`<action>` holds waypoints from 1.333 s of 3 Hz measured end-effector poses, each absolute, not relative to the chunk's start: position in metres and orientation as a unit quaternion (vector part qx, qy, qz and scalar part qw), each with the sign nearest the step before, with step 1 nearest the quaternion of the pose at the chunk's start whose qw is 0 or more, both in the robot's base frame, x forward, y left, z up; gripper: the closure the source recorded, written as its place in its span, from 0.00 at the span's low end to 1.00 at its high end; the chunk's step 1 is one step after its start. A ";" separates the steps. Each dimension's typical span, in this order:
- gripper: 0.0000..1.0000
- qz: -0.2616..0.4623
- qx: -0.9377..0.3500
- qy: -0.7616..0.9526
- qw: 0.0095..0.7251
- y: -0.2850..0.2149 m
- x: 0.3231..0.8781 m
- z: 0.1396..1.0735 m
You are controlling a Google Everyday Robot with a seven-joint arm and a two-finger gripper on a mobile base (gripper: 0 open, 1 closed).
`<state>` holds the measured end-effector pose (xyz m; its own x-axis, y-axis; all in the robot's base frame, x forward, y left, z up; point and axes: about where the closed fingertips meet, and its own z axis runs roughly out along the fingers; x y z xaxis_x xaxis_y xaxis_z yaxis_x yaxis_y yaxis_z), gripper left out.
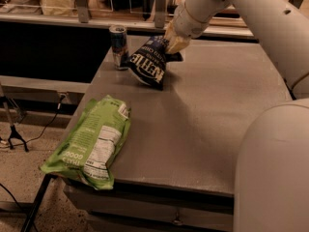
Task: Move blue chip bag near redbull can
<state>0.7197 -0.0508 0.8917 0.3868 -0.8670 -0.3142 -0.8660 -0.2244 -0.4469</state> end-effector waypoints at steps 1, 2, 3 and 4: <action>0.30 0.001 -0.783 0.553 0.284 -0.049 0.720 0.889; 0.07 0.003 -0.784 0.553 0.282 -0.047 0.720 0.886; 0.00 0.003 -0.783 0.554 0.282 -0.049 0.719 0.884; 0.00 0.001 -0.779 0.560 0.283 -0.061 0.715 0.886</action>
Offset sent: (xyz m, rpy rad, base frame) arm 0.0003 0.0016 -0.0024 -0.0003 0.0034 0.0023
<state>0.7148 -0.0608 0.8859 0.3738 -0.8715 -0.3175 -0.8722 -0.2137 -0.4401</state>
